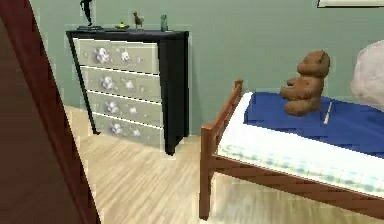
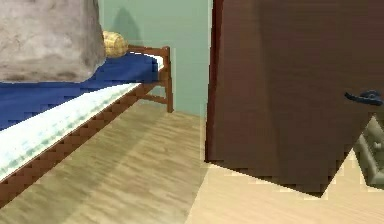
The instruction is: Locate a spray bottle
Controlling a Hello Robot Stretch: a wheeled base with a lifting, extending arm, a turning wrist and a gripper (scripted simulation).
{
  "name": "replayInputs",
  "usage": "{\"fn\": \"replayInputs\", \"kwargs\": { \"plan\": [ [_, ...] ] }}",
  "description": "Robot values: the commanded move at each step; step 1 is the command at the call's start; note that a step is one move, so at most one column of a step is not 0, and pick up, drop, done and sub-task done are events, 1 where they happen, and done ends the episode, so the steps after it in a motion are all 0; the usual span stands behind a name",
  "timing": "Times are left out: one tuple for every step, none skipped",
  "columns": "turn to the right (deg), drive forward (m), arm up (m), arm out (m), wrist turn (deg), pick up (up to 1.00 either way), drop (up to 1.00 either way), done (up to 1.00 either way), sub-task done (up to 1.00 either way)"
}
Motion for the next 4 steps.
{"fn": "replayInputs", "kwargs": {
  "plan": [
    [-3.0, 0.0, 0.0, 0.0, 0.0, 0.0, 0.0, 0.0, 0.0],
    [6.0, 0.0, 0.0, 0.0, 0.0, 0.0, 0.0, 0.0, 0.0],
    [0.0, 0.5, 0.0, 0.0, 0.0, 0.0, 0.0, 0.0, 0.0],
    [-36.0, 0.0, 0.0, 0.0, 0.0, 0.0, 0.0, 0.0, 0.0]
  ]
}}
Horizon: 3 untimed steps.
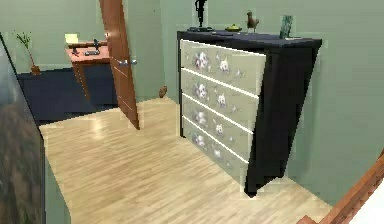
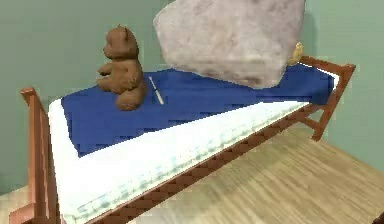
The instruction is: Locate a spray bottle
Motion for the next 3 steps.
{"fn": "replayInputs", "kwargs": {
  "plan": [
    [0.0, 0.5, 0.0, 0.0, 0.0, 0.0, 0.0, 0.0, 0.0],
    [-42.0, 0.0, 0.0, 0.0, 0.0, 0.0, 0.0, 0.0, 0.0],
    [0.0, 1.0, 0.0, 0.0, 0.0, 0.0, 0.0, 0.0, 0.0]
  ]
}}
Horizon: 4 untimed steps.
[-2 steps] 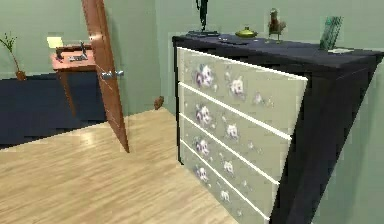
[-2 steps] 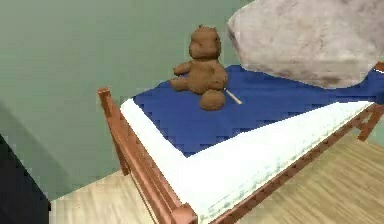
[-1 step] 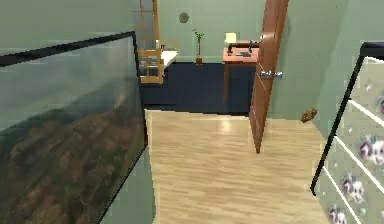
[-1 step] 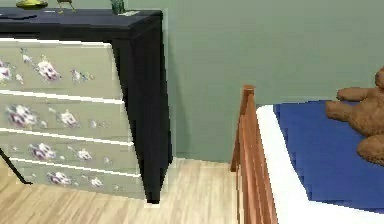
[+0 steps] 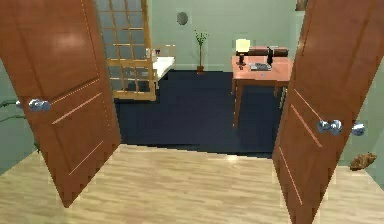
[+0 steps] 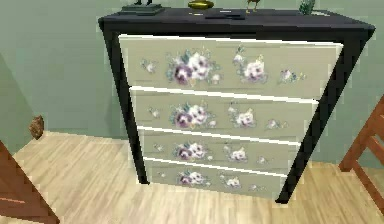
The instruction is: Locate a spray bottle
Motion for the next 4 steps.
{"fn": "replayInputs", "kwargs": {
  "plan": [
    [0.0, 0.1, 0.0, 0.0, 0.0, 0.0, 0.0, 0.0, 0.0],
    [-15.0, 0.0, 0.0, 0.0, 0.0, 0.0, 0.0, 0.0, 0.0],
    [0.0, 1.0, 0.0, 0.0, 0.0, 0.0, 0.0, 0.0, 0.0],
    [-3.0, 0.0, 0.0, 0.0, 0.0, 0.0, 0.0, 0.0, 0.0]
  ]
}}
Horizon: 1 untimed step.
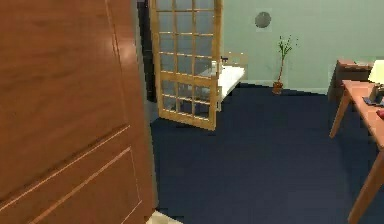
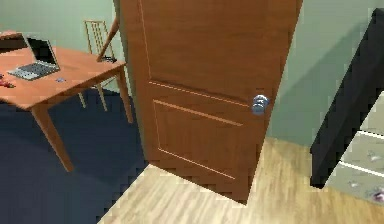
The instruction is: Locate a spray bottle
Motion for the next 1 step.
{"fn": "replayInputs", "kwargs": {
  "plan": [
    [0.0, 1.0, 0.0, 0.0, 0.0, 0.0, 0.0, 0.0, 0.0]
  ]
}}
